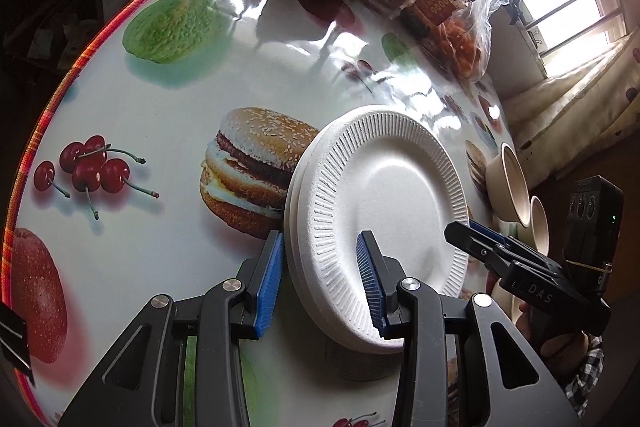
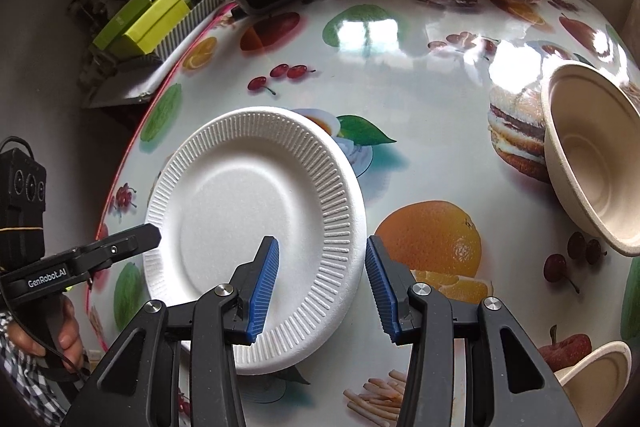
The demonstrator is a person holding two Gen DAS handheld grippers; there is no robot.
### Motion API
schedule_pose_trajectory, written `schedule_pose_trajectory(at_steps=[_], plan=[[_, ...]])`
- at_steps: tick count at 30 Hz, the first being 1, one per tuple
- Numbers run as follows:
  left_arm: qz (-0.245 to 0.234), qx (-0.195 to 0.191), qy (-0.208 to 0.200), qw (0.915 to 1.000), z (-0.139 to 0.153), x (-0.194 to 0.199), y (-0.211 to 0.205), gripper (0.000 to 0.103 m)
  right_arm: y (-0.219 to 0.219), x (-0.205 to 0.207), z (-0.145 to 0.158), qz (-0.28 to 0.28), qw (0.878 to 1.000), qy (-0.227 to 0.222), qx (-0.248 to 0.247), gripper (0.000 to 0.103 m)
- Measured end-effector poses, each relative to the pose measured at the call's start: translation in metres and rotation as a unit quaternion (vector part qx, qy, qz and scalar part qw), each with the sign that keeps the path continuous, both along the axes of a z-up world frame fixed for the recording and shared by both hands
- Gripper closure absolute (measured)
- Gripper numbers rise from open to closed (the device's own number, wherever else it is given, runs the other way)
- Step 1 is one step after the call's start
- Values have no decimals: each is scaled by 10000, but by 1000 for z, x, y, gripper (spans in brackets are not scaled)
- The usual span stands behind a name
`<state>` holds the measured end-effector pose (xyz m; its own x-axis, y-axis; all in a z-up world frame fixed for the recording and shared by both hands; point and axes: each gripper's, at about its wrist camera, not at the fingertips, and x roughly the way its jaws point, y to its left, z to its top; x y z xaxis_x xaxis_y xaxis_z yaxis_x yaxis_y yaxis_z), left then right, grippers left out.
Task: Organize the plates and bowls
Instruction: 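Move the open left tool away from the plates toward the beige bowls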
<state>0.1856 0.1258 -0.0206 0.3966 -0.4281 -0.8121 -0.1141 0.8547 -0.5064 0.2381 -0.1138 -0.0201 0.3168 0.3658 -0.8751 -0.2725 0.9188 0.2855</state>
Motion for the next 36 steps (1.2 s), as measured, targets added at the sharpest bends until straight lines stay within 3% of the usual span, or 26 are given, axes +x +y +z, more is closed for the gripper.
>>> schedule_pose_trajectory(at_steps=[13,17,19,26,36], plan=[[9,-19,61,10000,-1,9,0,64,-1,8,-4,-55,10000,64,2,58],[18,9,93,10000,-1,8,1,64,-5,7,-3,-124,9999,5,-46,47],[52,72,94,9999,1,7,2,64,-8,6,0,-157,9999,-16,-23,46],[152,253,-144,9995,28,6,2,64,-29,0,20,-329,9991,-242,105,46],[-427,256,-478,9976,62,26,-58,64,-88,-19,63,-715,9940,-824,-11,46]])
